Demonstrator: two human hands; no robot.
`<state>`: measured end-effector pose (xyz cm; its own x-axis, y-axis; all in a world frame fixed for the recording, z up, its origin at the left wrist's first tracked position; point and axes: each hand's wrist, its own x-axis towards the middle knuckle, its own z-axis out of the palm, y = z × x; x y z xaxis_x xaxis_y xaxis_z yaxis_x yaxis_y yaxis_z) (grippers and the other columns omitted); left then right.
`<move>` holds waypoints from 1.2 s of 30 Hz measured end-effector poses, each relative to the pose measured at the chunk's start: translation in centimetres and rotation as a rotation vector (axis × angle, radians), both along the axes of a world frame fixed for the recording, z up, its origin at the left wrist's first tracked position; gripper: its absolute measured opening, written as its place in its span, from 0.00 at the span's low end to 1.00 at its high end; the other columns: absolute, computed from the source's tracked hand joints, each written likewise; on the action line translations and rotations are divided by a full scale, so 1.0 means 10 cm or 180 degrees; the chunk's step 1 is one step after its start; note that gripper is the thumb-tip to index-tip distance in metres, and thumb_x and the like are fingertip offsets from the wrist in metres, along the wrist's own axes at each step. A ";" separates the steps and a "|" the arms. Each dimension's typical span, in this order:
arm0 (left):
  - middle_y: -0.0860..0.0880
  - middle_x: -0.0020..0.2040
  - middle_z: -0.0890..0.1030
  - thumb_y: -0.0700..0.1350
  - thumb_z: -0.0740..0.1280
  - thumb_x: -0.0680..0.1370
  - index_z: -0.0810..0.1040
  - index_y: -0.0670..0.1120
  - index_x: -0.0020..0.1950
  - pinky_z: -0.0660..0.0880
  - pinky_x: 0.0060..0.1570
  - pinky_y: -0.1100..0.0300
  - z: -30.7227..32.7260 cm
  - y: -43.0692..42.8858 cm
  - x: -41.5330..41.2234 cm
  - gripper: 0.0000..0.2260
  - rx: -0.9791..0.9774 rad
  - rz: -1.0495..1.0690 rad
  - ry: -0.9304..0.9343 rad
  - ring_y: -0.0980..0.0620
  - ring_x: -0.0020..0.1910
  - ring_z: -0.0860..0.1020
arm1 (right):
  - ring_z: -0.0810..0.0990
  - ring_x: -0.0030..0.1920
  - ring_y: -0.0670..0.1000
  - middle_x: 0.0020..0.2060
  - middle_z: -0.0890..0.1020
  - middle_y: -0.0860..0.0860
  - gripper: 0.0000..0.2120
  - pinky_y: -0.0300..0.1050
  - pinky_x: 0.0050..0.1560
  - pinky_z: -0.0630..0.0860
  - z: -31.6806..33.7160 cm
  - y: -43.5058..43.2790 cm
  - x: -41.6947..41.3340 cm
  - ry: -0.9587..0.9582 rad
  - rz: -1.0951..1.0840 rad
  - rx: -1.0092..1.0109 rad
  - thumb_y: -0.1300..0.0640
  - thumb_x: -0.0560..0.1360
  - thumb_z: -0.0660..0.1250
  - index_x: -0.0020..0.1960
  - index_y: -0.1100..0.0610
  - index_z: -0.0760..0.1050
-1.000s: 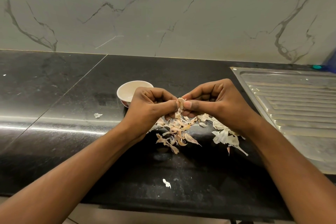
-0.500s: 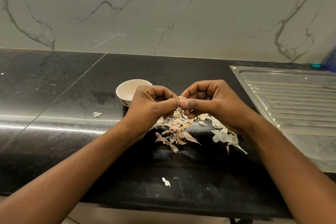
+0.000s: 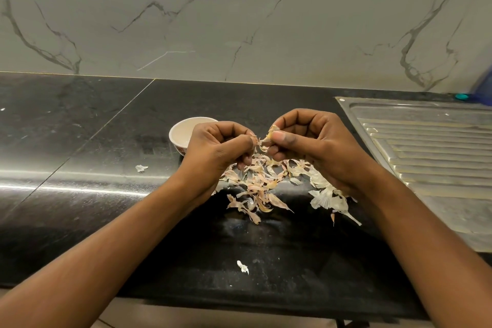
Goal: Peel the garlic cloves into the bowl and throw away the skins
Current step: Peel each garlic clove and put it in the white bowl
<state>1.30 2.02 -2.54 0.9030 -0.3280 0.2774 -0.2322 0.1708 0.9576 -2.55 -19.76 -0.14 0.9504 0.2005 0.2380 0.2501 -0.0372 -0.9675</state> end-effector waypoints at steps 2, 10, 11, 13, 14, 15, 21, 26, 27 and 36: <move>0.41 0.34 0.80 0.28 0.68 0.79 0.84 0.39 0.40 0.75 0.30 0.60 0.00 0.01 0.01 0.11 -0.0058 0.0002 0.0041 0.49 0.30 0.77 | 0.88 0.46 0.57 0.48 0.88 0.62 0.10 0.47 0.50 0.86 0.02 -0.01 -0.01 -0.0074 -0.0079 0.0093 0.63 0.78 0.72 0.58 0.65 0.80; 0.35 0.42 0.85 0.32 0.71 0.79 0.85 0.34 0.52 0.82 0.39 0.59 -0.04 0.03 0.04 0.04 -0.0051 -0.0044 0.0064 0.43 0.38 0.83 | 0.89 0.50 0.57 0.47 0.88 0.57 0.09 0.48 0.52 0.87 0.00 -0.03 0.00 -0.0400 -0.0381 -0.0473 0.65 0.76 0.76 0.56 0.61 0.82; 0.35 0.42 0.85 0.32 0.71 0.79 0.85 0.34 0.52 0.83 0.40 0.59 -0.04 0.03 0.04 0.05 -0.0026 -0.0044 0.0059 0.43 0.39 0.83 | 0.89 0.49 0.56 0.47 0.89 0.56 0.09 0.47 0.52 0.87 -0.01 -0.03 0.00 -0.0460 -0.0429 -0.0601 0.64 0.76 0.77 0.56 0.61 0.82; 0.34 0.42 0.85 0.32 0.71 0.79 0.86 0.35 0.52 0.83 0.41 0.57 -0.04 0.03 0.04 0.04 0.0013 -0.0048 0.0062 0.42 0.39 0.84 | 0.89 0.48 0.55 0.47 0.89 0.55 0.09 0.45 0.52 0.86 -0.01 -0.04 0.00 -0.0575 -0.0496 -0.0802 0.63 0.76 0.78 0.55 0.60 0.83; 0.34 0.42 0.85 0.33 0.72 0.79 0.86 0.35 0.51 0.84 0.41 0.57 -0.03 0.03 0.04 0.04 0.0025 -0.0055 0.0080 0.41 0.39 0.84 | 0.89 0.48 0.54 0.46 0.88 0.54 0.09 0.44 0.51 0.86 -0.02 -0.04 0.01 -0.0630 -0.0493 -0.0884 0.63 0.76 0.78 0.55 0.59 0.83; 0.33 0.42 0.85 0.33 0.72 0.78 0.86 0.35 0.50 0.84 0.40 0.57 -0.03 0.02 0.03 0.04 0.0037 -0.0062 0.0097 0.41 0.39 0.83 | 0.88 0.47 0.53 0.46 0.88 0.53 0.10 0.43 0.50 0.85 -0.02 -0.03 0.01 -0.0690 -0.0473 -0.0955 0.63 0.76 0.79 0.55 0.59 0.83; 0.35 0.40 0.85 0.33 0.72 0.79 0.86 0.34 0.50 0.83 0.38 0.60 -0.03 0.00 0.02 0.03 0.0204 0.0028 0.0069 0.44 0.36 0.83 | 0.89 0.49 0.52 0.48 0.89 0.51 0.10 0.42 0.52 0.85 -0.06 -0.02 0.03 -0.0907 -0.0354 -0.1146 0.64 0.75 0.79 0.55 0.60 0.84; 0.38 0.39 0.86 0.33 0.72 0.79 0.86 0.35 0.49 0.81 0.36 0.61 -0.04 0.01 0.03 0.03 0.0445 0.0184 -0.0113 0.46 0.35 0.83 | 0.90 0.49 0.52 0.47 0.89 0.51 0.10 0.43 0.51 0.86 -0.06 -0.02 0.03 -0.0817 -0.0313 -0.1143 0.65 0.75 0.79 0.56 0.60 0.85; 0.39 0.39 0.86 0.33 0.72 0.80 0.86 0.36 0.49 0.82 0.37 0.60 -0.04 0.01 0.03 0.03 0.0505 0.0224 -0.0189 0.45 0.35 0.84 | 0.90 0.48 0.52 0.46 0.90 0.51 0.10 0.43 0.51 0.86 -0.06 -0.03 0.02 -0.0751 -0.0331 -0.1130 0.65 0.76 0.78 0.57 0.59 0.85; 0.45 0.36 0.86 0.38 0.74 0.79 0.87 0.41 0.48 0.83 0.37 0.58 -0.06 0.03 0.00 0.02 0.0989 0.0428 -0.0817 0.47 0.33 0.84 | 0.90 0.43 0.53 0.44 0.89 0.53 0.12 0.49 0.49 0.88 -0.06 0.01 -0.01 -0.0479 -0.0271 -0.1145 0.58 0.75 0.80 0.57 0.58 0.86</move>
<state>1.33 2.28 -3.13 0.8579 -0.3156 0.4055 -0.4704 -0.1649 0.8669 -2.62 -19.64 -0.77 0.9270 0.2183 0.3049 0.3695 -0.3938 -0.8416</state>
